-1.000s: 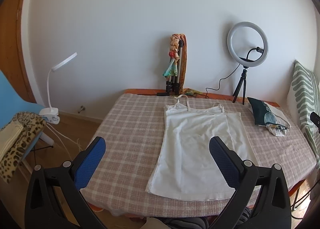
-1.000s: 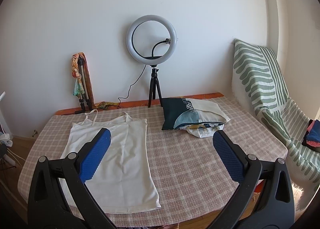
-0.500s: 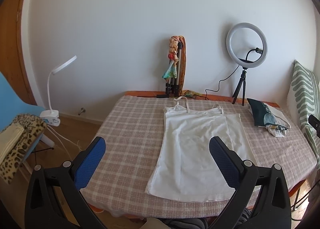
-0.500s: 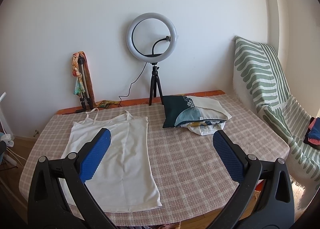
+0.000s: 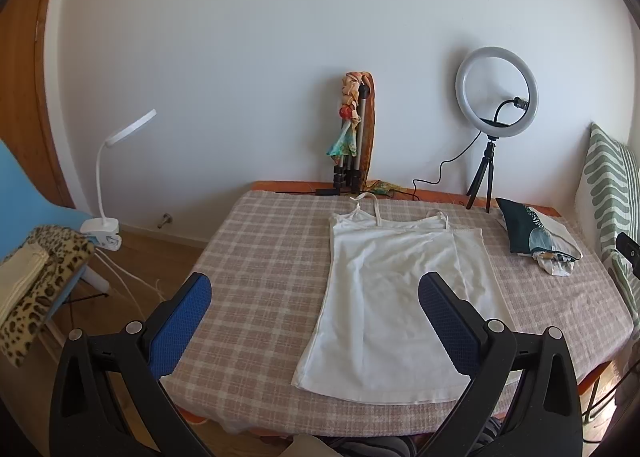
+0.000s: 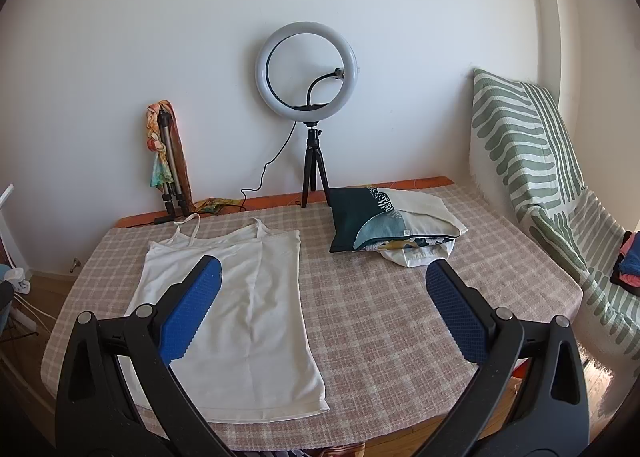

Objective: Fold small clothes

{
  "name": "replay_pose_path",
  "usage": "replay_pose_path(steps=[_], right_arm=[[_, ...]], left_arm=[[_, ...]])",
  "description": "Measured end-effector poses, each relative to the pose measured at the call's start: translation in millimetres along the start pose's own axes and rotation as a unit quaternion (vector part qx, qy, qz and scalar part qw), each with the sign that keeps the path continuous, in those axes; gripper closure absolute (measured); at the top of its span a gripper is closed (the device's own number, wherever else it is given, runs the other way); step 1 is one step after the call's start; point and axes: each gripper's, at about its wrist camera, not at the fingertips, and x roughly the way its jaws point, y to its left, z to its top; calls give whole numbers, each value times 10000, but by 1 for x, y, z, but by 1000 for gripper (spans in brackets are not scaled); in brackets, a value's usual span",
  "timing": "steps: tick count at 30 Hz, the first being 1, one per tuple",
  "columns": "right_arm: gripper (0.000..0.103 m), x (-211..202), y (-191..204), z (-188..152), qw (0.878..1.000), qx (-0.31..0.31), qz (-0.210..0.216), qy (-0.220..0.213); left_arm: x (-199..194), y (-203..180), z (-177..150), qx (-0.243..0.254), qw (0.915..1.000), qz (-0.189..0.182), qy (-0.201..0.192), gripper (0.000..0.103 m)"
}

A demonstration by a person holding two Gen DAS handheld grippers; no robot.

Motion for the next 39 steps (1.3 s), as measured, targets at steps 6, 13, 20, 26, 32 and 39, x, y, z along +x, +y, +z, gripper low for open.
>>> replay_pose_path(steps=[6,13,20,26,32,39], right_arm=[[0,0,-1,2,10000,7,6,3],[0,1,3,3,10000,-17,44,6],[0,3,11,3,9999,-98,129,46],[0,9,23,2,9995,-238,215,50],[0,31,41,1,9986,-379,318,183],[0,73,68,5,9950,-531,701,474]], left_arm=[[1,0,1,-4,10000,-1,5,0],[2,2,1,-42,10000,11,4,0],[3,4,0,-60,10000,30,9,0],[8,11,-1,-108,9999,33,40,0],[18,20,-4,-135,9998,108,118,0],[40,39,-15,-222,9989,313,274,0]])
